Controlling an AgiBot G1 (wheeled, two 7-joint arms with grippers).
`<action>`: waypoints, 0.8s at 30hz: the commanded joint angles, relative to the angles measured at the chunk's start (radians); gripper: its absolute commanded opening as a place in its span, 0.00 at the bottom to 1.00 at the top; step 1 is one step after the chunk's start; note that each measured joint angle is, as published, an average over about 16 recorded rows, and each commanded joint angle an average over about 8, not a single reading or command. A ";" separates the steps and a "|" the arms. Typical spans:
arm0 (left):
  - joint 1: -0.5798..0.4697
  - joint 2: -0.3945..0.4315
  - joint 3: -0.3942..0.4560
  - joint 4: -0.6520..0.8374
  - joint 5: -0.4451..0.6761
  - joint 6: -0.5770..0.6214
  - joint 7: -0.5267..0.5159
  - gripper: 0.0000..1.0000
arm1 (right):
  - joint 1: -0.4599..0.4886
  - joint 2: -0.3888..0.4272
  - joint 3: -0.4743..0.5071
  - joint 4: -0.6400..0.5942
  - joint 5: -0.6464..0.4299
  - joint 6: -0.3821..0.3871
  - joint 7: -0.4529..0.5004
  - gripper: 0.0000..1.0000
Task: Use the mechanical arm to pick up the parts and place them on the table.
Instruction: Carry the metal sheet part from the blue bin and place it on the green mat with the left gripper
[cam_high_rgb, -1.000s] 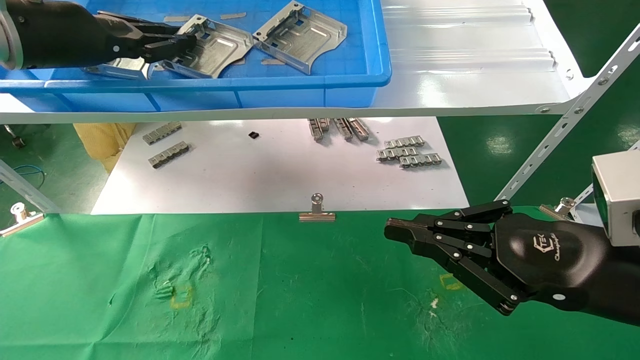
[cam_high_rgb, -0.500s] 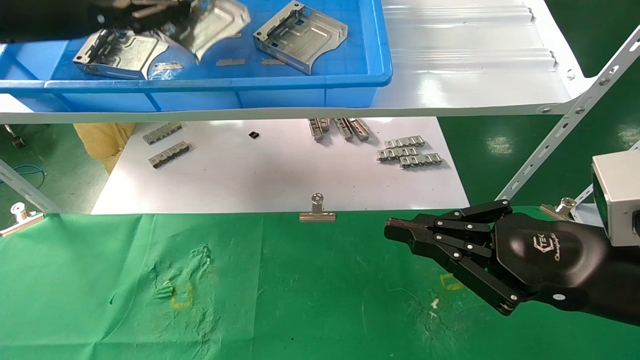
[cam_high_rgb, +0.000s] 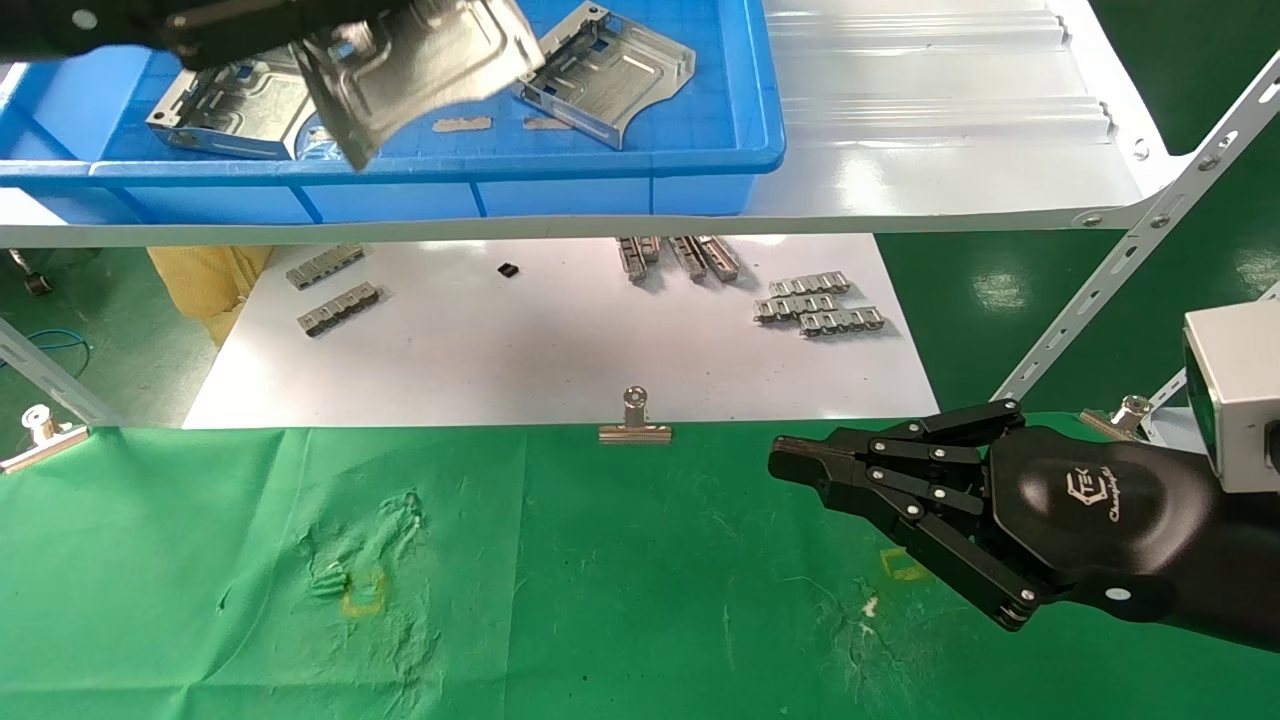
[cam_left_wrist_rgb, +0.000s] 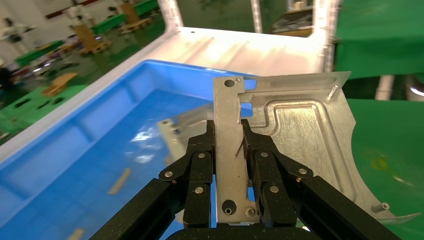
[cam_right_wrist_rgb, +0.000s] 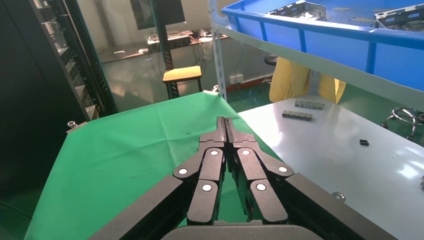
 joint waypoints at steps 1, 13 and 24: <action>0.003 -0.012 0.000 -0.010 -0.002 0.053 0.015 0.00 | 0.000 0.000 0.000 0.000 0.000 0.000 0.000 0.00; 0.285 -0.249 0.174 -0.594 -0.325 0.054 -0.030 0.00 | 0.000 0.000 0.000 0.000 0.000 0.000 0.000 0.00; 0.362 -0.380 0.392 -0.779 -0.305 0.026 0.123 0.00 | 0.000 0.000 0.000 0.000 0.000 0.000 0.000 0.00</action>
